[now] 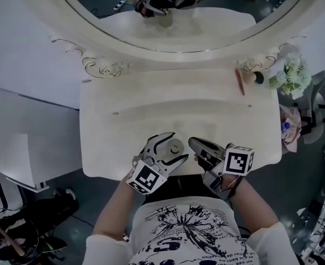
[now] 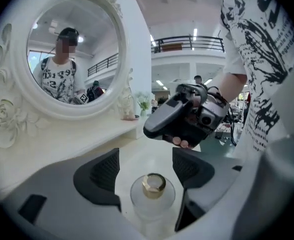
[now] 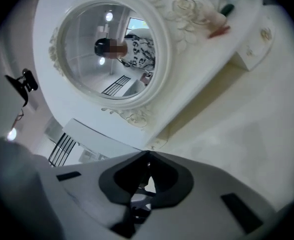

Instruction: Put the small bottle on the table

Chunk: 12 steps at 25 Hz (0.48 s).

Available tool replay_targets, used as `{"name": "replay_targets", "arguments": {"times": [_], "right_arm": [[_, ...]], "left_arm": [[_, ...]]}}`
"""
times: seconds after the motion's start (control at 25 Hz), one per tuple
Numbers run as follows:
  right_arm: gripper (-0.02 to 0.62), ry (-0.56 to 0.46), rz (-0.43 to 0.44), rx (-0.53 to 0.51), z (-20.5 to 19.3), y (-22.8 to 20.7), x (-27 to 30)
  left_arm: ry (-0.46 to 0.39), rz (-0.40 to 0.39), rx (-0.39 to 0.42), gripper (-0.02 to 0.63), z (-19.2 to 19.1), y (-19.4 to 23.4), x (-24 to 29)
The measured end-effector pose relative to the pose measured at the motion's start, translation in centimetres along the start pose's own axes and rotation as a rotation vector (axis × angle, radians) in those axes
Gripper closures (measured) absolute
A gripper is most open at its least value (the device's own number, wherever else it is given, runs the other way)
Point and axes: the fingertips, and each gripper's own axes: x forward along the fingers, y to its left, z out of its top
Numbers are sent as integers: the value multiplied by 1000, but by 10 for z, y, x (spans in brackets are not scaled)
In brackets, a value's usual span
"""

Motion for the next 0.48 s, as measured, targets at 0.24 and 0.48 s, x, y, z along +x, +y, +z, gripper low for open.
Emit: {"name": "replay_targets", "arguments": {"times": [0.24,0.48], "right_arm": [[574,-113,-6,-290,28,38,-13],[574,-219,-86,-654,50,72,-27]], "left_arm": [[-106,160,25,359,50,26,-29],[-186,366,-50,572,80,56,-69]]}}
